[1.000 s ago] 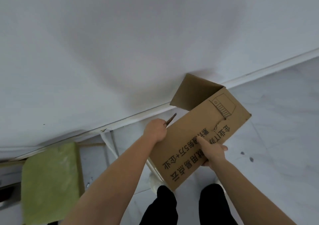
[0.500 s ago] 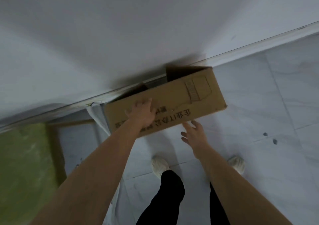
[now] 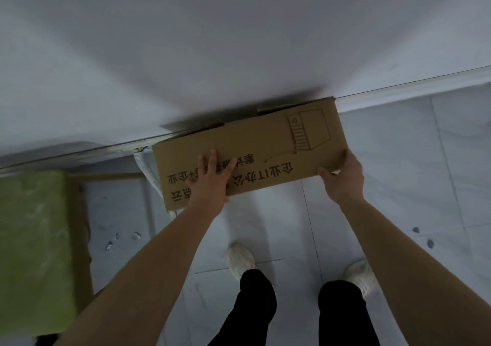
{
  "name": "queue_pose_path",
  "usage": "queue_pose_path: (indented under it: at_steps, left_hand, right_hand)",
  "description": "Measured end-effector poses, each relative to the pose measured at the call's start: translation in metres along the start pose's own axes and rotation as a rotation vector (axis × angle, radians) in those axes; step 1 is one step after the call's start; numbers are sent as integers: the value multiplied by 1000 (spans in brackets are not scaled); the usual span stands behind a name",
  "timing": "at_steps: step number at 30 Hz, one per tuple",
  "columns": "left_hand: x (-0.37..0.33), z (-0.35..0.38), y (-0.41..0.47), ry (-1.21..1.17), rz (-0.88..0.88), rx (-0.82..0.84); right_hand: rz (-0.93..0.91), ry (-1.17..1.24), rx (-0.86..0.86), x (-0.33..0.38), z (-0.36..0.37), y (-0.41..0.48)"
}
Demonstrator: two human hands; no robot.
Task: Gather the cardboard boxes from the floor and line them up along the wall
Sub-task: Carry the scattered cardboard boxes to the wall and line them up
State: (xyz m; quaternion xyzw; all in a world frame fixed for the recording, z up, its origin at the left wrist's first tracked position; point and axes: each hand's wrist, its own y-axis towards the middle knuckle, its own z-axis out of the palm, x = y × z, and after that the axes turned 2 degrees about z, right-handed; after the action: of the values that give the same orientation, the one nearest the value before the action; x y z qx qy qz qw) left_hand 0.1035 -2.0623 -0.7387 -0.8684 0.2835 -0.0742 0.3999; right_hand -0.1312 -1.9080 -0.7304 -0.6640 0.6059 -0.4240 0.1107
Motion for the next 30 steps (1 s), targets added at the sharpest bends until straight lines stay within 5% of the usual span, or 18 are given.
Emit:
queue_pose_path:
  at_steps: [4,11,16,21,30]
  left_hand:
    - [12,-19,16,26,-8,-128]
    - [-8,-12,-3,33,-13,-99]
    - [-48,-73,-32,-148,52,-582]
    - [-106,-188,-101,-260,135,-773]
    - [-293,-364,-280,-333,480,-949]
  right_hand:
    - [-70,20,-48,20,11,21]
    - [-27,-110,56,19,2,-7]
    - [-329,-119,-96,48,-39,-42]
    - [-514,-88,-286,114,-134,-101]
    - [-528,-13,-621,143,-397,-243]
